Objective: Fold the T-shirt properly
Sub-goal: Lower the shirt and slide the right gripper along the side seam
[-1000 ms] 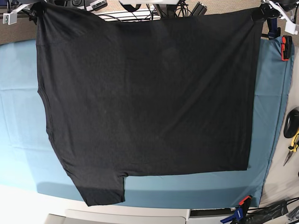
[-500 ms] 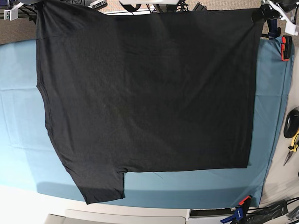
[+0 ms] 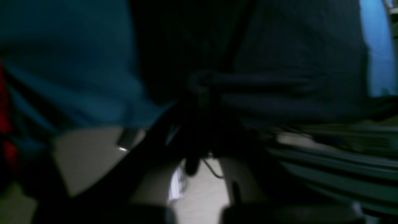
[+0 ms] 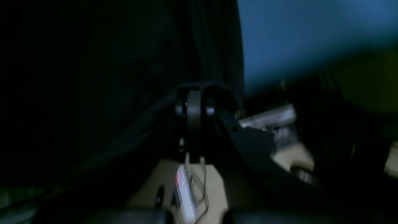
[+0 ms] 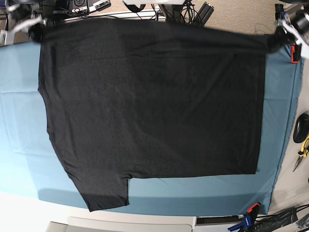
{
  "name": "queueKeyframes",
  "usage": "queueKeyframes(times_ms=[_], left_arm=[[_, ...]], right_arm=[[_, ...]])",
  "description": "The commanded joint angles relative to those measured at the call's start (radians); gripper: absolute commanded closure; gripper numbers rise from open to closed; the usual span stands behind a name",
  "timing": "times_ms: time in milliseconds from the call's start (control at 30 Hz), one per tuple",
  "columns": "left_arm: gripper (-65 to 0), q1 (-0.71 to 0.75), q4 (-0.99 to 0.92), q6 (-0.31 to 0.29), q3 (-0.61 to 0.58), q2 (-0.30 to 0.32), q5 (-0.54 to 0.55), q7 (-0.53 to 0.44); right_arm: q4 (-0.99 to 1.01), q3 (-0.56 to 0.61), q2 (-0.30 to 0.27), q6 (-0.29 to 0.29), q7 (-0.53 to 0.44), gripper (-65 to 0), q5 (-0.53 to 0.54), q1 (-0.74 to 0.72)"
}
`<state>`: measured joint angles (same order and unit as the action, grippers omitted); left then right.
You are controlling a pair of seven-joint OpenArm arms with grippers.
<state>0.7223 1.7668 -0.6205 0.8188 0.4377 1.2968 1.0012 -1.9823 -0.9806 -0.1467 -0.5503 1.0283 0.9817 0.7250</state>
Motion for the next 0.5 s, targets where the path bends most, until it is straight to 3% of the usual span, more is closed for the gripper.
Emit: queueKeyframes(times_ms=[0, 167, 333, 467], left_arm=[[0.0, -0.009, 0.012, -0.005, 0.007, 0.027, 0.007, -0.03], [0.0, -0.109, 0.012, -0.003, -0.045, 0.079, -0.072, -0.063], [0.0, -0.192, 0.009, 0.067, -0.169, 0.1, -0.216, -0.113], [0.0, -0.237, -0.003, 0.075, -0.254, 0.1, -0.283, -0.135]], right_arm=[[-0.013, 0.008, -0.011, -0.003, -0.04, 0.0, -0.016, -0.023], [-0.012, 0.18, -0.011, 0.003, -0.094, 0.0, -0.208, -0.2], [-0.012, 0.397, -0.011, 0.076, -0.174, 0.0, -0.468, -0.328], [-0.009, 0.495, -0.011, 0.126, -0.224, 0.0, -0.638, -0.414]])
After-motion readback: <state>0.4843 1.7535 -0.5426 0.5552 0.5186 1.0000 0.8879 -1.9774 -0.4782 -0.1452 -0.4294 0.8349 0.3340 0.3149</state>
